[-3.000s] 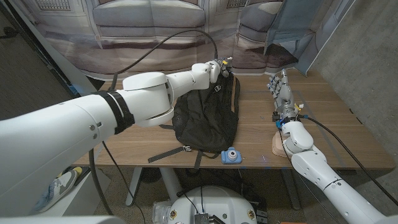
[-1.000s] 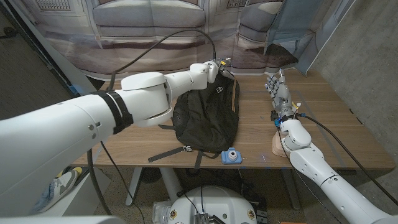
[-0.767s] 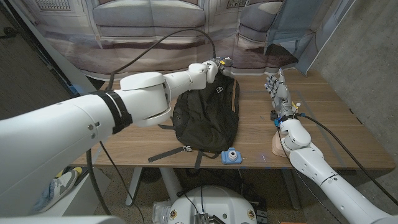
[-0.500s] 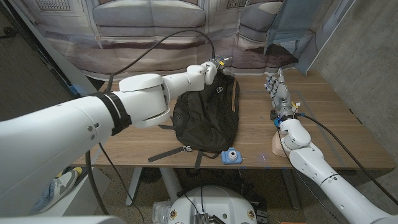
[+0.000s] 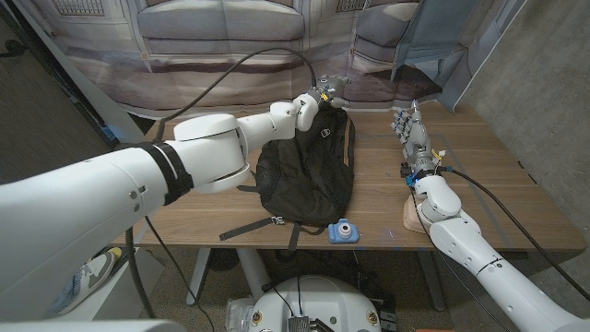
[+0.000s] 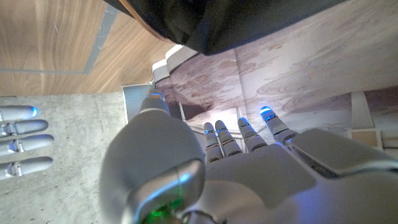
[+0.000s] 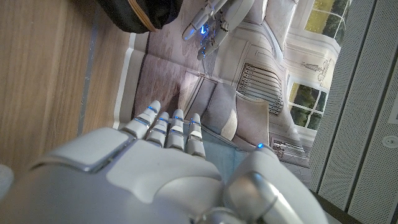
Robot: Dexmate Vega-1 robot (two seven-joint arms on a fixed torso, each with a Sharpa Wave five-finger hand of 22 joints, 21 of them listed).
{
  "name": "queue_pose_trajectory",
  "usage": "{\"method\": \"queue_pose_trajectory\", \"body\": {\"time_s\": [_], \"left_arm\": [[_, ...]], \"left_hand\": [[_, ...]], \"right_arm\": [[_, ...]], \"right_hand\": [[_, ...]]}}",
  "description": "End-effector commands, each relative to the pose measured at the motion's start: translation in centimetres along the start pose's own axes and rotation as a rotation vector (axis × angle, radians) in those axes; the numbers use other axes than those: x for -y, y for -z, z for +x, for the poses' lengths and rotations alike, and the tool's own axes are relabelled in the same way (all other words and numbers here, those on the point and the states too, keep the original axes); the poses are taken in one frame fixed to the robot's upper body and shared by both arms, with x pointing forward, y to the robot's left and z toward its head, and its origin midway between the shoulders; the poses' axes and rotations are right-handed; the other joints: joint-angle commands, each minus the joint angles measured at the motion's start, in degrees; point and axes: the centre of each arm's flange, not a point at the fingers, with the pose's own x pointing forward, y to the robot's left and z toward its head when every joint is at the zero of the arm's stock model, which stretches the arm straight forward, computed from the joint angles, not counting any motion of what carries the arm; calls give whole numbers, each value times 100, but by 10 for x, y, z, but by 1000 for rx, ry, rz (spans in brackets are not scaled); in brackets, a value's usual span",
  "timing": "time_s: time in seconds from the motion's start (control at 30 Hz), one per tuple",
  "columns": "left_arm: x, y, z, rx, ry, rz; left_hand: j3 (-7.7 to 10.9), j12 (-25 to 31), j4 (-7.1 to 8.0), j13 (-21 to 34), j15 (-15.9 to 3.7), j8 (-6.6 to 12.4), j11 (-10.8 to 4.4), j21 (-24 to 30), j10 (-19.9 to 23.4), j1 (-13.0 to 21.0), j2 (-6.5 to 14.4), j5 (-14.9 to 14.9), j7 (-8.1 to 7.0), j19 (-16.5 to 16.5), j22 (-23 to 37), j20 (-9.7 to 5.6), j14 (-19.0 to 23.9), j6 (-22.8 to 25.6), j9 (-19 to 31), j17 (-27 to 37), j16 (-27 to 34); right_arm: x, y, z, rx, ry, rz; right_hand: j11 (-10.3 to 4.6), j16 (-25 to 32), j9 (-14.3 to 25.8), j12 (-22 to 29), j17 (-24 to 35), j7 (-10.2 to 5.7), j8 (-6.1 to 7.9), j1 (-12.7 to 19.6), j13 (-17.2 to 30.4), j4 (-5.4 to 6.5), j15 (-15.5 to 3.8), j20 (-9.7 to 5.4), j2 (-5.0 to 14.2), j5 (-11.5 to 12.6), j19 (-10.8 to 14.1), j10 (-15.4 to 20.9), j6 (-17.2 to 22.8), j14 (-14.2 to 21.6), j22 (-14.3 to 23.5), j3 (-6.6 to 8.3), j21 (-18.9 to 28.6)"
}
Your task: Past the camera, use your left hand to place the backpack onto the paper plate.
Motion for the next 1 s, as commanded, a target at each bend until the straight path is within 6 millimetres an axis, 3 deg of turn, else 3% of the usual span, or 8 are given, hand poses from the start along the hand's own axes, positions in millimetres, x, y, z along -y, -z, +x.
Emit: {"method": "queue_pose_trajectory", "body": {"time_s": [0.03,0.4,1.0], "left_arm": [[-5,12,-20,77,-109,-30],[-9,21,-34,68,-97,-37],[-22,18,-42,76,-125,-32]], "left_hand": [[-41,48,2,-11,-27,9,-13,-20,68,-38,11,59,-8,-16,27,21,95,80,11,-1,61],[-57,75,14,-46,-18,24,-13,-49,148,-55,18,109,1,-5,28,38,143,138,8,-22,78],[-79,80,24,-90,-22,34,-6,-86,187,-70,21,172,-1,9,29,56,158,199,3,-46,79]], "right_arm": [[-4,-3,-4,-2,-5,-9],[-12,-6,-2,1,-18,-14],[-15,-7,2,9,-27,-13]], "right_hand": [[16,-26,33,-12,29,-9,-2,40,13,23,32,-1,12,-21,42,43,24,48,11,-28,-13],[22,-25,33,-9,29,-9,-1,41,14,21,19,-1,15,-22,42,53,26,52,11,-34,-14],[33,-27,33,-9,30,-3,-2,42,14,19,33,0,19,-23,46,56,23,52,11,-47,-14]]}}
